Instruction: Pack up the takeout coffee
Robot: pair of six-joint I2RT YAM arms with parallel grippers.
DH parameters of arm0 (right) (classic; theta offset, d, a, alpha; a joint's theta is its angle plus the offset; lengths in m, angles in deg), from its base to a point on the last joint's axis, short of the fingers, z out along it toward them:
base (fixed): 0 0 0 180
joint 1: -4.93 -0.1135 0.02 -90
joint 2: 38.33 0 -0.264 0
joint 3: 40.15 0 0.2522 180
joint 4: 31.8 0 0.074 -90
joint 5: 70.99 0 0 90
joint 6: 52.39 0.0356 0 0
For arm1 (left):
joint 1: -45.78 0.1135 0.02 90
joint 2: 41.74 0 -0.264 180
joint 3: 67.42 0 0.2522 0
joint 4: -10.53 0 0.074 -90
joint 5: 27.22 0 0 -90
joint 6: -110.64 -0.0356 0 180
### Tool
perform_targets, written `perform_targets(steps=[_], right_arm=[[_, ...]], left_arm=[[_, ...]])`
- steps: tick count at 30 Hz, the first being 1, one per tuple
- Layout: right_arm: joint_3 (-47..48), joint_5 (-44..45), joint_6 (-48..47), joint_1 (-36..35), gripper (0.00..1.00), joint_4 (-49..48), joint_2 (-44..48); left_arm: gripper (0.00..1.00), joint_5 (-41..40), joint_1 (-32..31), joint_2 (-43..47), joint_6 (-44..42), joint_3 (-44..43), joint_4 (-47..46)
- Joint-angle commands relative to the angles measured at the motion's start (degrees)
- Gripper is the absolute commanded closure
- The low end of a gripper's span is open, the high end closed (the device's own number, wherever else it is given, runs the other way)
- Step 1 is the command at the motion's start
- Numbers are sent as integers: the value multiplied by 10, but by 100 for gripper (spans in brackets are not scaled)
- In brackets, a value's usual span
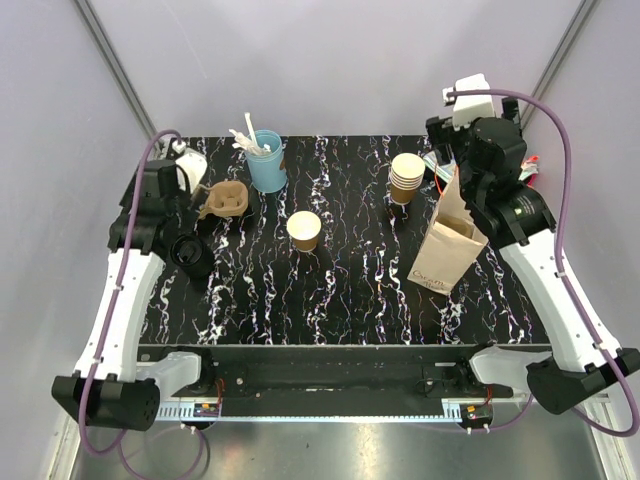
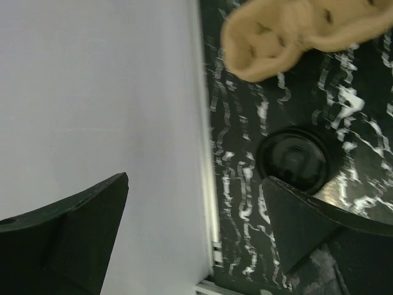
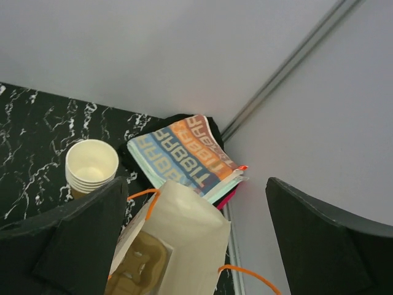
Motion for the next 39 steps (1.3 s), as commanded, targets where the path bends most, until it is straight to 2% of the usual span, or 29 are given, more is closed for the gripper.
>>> perform_targets(steps=[1,9,16,20,23,29,39], right_arm=[[28,-80,29,-3,0,54,31],[-10,-123,44,-4,0,61,63],[-30,-134,45,-3,0,61,64],[-34,-143,51,-3,0,61,64],[-34,-145,52,-4,0,61,63],[-40,-149,54,-3,0,61,61],[-49,-150,59,-3,0,61,60]], left_arm=[[1,120,17,-34,44,23,2],[3,190,46,-94,60,83,-13],[17,237,65,-121,54,113,-27],[35,237,68,-137,54,119,-31],[39,252,69,-148,55,124,-32],[41,263,70,-160,51,134,-34],[58,261,71,-176,53,147,-47]])
